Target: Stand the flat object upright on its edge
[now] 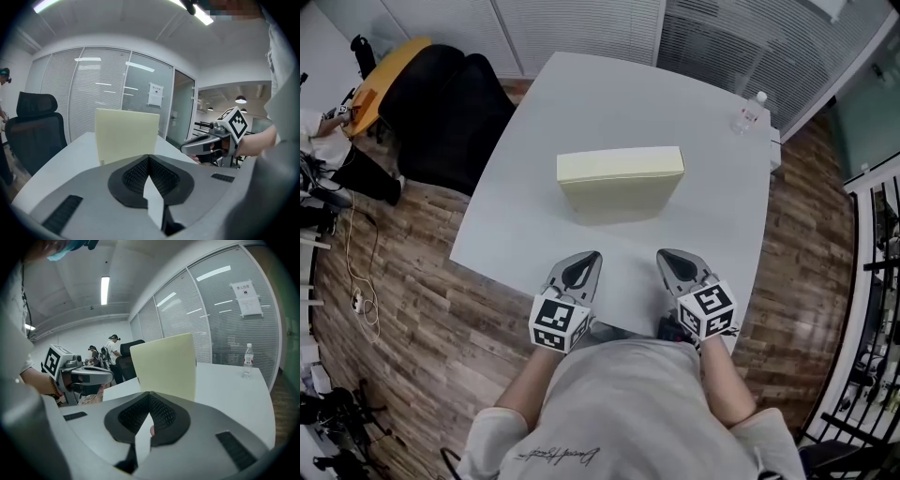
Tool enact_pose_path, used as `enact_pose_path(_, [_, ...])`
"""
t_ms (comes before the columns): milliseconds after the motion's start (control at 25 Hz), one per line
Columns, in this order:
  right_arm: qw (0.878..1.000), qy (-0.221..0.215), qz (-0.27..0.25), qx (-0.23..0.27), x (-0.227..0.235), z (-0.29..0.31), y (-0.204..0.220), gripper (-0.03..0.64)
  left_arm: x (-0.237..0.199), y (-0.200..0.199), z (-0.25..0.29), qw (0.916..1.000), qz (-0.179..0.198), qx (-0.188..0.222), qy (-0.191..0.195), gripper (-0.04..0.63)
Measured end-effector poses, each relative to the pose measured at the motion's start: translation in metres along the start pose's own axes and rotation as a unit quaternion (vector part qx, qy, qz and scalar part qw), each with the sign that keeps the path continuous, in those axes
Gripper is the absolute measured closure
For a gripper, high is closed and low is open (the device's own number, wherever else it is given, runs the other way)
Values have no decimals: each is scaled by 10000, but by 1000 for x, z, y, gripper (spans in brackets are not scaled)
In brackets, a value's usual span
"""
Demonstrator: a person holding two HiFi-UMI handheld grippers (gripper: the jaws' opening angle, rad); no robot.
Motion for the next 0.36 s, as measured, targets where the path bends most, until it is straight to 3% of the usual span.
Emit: enact_pose_path(360, [10000, -69, 5, 2, -2, 0, -1, 592, 5, -1, 0, 10000, 25, -18, 29, 584])
Point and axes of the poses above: the fingertips, and each gripper's own axes: z forward along the fingers, x to its right, y out of its underside, the point moved 4 cm from there along -z, backward along the fingers, and after that the axes turned 10 degrees about -y, right-handed, at the moved point
